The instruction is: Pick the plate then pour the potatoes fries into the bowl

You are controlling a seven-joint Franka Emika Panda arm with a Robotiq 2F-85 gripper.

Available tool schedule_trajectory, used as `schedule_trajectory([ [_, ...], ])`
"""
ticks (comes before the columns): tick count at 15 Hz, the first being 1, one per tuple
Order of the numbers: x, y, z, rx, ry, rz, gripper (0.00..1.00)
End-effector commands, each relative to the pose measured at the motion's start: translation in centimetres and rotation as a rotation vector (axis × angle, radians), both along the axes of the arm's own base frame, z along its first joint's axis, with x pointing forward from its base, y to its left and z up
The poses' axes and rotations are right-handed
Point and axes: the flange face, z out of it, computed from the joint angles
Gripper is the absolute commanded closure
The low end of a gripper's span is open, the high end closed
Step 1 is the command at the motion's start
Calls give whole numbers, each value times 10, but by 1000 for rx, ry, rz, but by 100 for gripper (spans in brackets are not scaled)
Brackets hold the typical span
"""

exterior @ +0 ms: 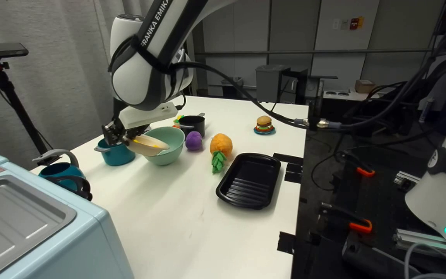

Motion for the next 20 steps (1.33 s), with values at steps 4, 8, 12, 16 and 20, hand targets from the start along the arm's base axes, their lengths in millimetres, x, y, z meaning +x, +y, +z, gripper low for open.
schedule_trajectory([
  [4, -4, 0, 8, 62, 2, -98, 99],
  [8, -3, 0, 8, 72, -16, -119, 99],
  [12, -1, -1, 10, 73, -51, -124, 99],
  [16, 2, -6, 14, 45, -88, -111, 99],
  [20, 8, -11, 13, 11, -82, -87, 95],
])
